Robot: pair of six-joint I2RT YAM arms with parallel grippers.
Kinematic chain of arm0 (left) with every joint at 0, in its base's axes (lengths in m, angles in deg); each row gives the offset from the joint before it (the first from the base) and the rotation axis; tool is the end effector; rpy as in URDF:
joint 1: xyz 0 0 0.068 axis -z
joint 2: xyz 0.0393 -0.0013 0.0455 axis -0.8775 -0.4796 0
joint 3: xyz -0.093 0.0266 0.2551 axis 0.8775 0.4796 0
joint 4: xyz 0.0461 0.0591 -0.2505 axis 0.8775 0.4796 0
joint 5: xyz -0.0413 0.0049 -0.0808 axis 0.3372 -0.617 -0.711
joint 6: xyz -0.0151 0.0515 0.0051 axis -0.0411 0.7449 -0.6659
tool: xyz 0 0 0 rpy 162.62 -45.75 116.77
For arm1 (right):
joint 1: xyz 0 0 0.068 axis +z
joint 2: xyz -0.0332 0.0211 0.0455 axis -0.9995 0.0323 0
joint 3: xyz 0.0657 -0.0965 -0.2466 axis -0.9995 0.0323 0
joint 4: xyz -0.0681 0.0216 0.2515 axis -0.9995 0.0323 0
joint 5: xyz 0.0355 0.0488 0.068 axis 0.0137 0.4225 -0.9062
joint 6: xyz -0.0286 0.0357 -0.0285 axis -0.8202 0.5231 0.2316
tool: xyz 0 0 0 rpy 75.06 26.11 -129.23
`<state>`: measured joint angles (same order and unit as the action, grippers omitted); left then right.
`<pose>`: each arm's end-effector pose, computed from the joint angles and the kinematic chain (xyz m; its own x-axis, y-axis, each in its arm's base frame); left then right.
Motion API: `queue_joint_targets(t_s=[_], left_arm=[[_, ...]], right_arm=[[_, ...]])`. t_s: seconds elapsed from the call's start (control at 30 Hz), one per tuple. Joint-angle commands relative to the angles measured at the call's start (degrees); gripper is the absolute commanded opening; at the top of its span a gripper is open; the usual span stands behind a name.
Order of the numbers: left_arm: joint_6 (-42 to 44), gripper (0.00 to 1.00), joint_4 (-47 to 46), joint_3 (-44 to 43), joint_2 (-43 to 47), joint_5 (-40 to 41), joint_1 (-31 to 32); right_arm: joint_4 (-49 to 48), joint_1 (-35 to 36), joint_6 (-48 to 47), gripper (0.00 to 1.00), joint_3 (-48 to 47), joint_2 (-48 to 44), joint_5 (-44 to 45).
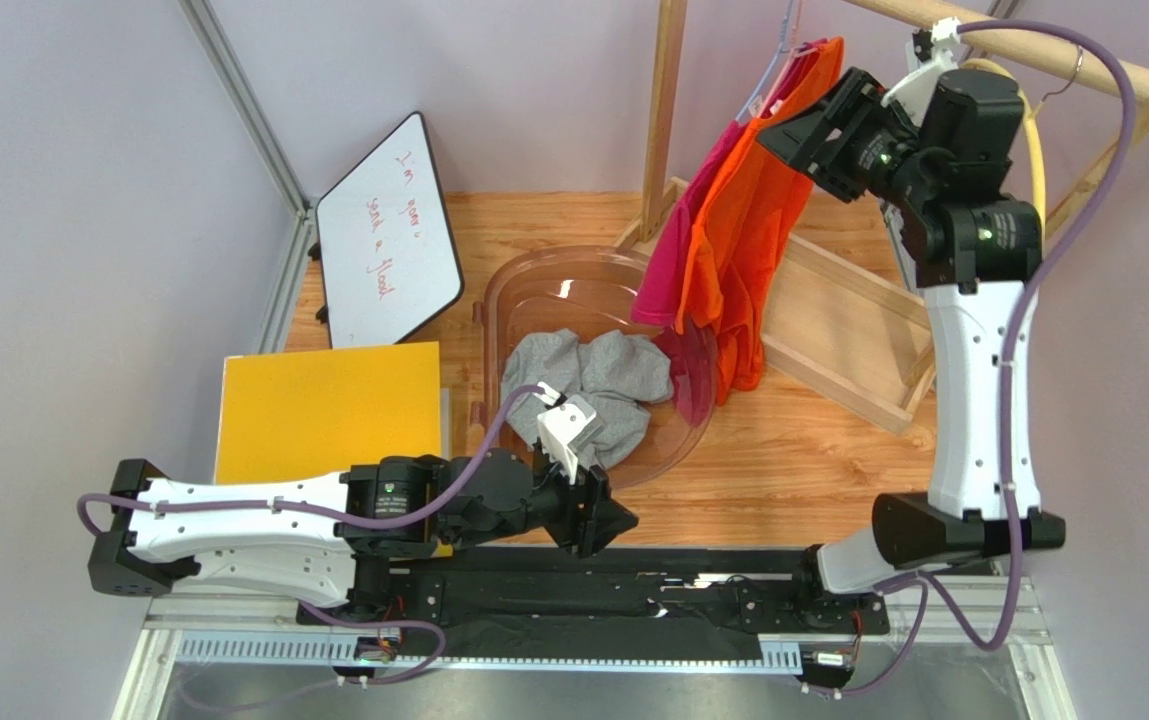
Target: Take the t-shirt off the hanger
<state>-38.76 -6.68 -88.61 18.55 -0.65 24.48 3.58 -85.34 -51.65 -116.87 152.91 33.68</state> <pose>0.0272 -0.2214 0.3398 -0.5838 0.0733 -0.8085 0.7206 0.5056 -0.4745 0.2576 0.0266 0.5410 -0.4415 0.4768 -0.7601 -0.2204 0.7635 0.6070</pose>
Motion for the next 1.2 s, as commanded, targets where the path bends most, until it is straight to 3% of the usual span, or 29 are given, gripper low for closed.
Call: queue_joint_targets(t_s=[0.0,0.13,0.4,0.93,1.17], left_arm=[[0.4,0.63,-0.1,-0.3,1.8,0.5,0.2],[3.0,0.64,2.6,-2.7,1.2,2.2,0.1],[6.5,0.67,5.5,-6.5,-0.2,5.2,-0.1],[7.9,0.68,5.6,-12.3,-6.2,0.6,-5.8],[7.8,0.68,5.9,-12.0,-6.0,0.4,-6.5]], right_arm=[[-10.8,0.2,2.6,0.55,-1.4,2.0,9.4],[-15.8,0.3,3.0,0.45,-0.4,4.5,11.2],[-23.7,0.3,5.3,0.38,0.7,7.8,14.4],[-23.7,0.3,4.4,0.36,-2.3,15.3,15.6],[-26.4,0.2,5.5,0.24,1.9,15.6,15.5]])
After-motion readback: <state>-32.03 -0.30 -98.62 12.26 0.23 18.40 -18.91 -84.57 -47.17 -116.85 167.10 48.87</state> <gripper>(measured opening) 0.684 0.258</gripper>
